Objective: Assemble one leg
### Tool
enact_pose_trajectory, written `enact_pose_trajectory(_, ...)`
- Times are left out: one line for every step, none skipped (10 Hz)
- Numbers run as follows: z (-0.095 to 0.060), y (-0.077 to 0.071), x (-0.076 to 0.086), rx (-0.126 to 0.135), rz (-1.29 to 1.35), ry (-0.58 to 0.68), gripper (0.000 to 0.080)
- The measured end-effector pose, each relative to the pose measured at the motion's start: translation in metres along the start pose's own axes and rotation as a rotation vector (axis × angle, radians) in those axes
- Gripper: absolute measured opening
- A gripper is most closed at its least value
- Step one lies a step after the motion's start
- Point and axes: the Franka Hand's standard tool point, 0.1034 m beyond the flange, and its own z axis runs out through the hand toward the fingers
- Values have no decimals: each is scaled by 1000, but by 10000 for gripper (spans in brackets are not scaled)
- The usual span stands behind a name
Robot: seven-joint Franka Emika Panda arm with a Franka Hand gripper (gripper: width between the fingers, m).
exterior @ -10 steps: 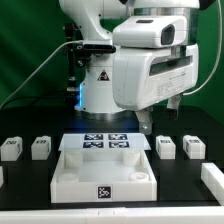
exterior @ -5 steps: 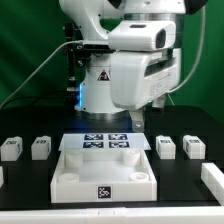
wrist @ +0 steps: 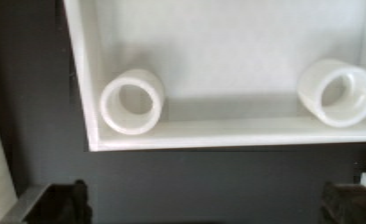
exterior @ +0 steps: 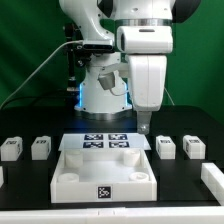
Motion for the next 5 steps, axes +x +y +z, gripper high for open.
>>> enact_pose_trajectory(0,0,0,0,0,0,650)
enact_pose_trajectory(2,-3,-3,-3,-3,0,650)
enact_pose_trajectory(9,-22,-14,-3,1,-1,650)
enact_pose_trajectory(18,-45,-32,8,-35,-4,650)
enact_pose_trajectory(29,-63,-50,14,-49,-2,650)
